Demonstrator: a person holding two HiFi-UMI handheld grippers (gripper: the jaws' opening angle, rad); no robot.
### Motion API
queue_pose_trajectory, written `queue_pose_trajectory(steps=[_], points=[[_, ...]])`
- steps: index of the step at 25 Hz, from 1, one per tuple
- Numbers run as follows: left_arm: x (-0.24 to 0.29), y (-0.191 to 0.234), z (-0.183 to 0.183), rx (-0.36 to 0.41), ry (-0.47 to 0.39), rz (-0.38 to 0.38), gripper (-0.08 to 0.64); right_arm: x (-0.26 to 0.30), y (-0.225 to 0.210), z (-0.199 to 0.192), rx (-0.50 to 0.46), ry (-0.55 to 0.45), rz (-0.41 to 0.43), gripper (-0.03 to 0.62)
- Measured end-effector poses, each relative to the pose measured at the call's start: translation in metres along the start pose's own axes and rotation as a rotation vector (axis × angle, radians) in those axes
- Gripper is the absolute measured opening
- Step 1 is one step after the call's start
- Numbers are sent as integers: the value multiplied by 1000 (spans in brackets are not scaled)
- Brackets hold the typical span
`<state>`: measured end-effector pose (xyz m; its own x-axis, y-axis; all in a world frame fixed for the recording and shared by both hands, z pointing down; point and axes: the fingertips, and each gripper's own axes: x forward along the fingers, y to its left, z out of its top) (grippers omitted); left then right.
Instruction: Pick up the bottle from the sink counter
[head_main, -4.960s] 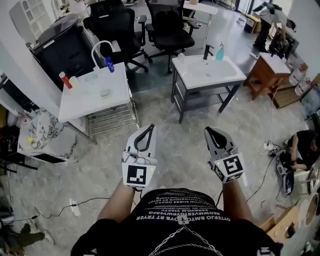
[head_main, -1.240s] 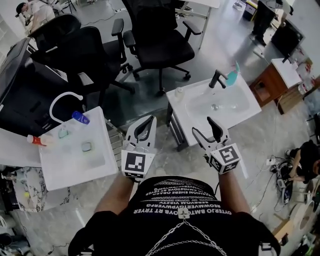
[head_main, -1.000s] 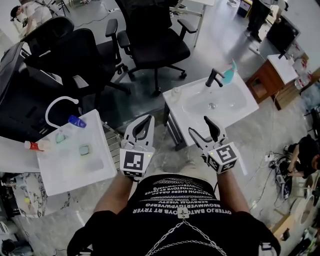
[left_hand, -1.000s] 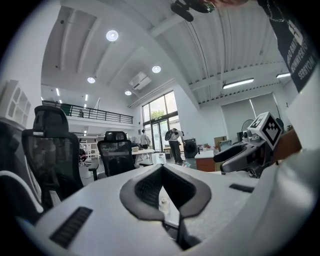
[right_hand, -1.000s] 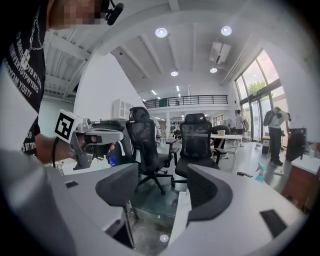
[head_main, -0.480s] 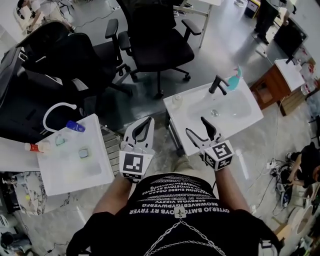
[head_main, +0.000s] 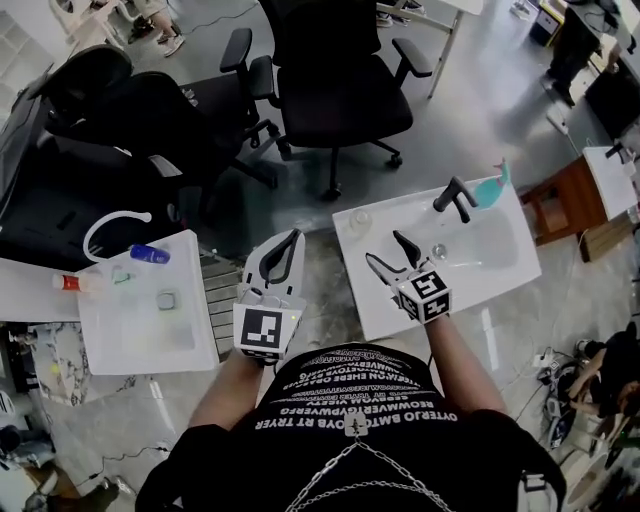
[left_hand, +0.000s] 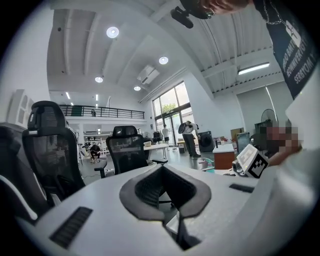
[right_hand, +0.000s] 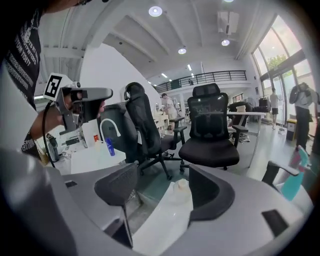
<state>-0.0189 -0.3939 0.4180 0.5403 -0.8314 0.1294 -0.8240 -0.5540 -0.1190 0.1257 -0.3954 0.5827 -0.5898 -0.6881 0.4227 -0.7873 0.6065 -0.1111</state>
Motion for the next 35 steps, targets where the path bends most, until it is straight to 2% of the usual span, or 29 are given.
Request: queue_pose_trajectory(steps=[3,8,15,20,26,31,33,34,35], points=[[21,3,-8,-19,17,34,5,32,-22,-22,-2,33,58,313],[43,7,-19,-1,58,83,5,87,-45,-61,-47,90,149,338],[52,18,-45,-22,153,158,5,155,-79,-108,-133,154,159,379],[44,20,-53,-19,189,196,5,183,-77,-135,-142,185,194,383],[40,18,-55,-14,205,220,5,201,-77,-152,-150,212,186,383],[31,18,-61,-10,218,226,5,210,-84,-150,-191,198,94,382],[28,16,-63,-10,226,225,5,212,-82,-151,-205,200,81,382],[26,15,-64,-9,228,222,5,212,-81,-152,-213,203,79,376],[25,13,-63,-6,227,216,6,211,-80,-152,-219,208,79,339]])
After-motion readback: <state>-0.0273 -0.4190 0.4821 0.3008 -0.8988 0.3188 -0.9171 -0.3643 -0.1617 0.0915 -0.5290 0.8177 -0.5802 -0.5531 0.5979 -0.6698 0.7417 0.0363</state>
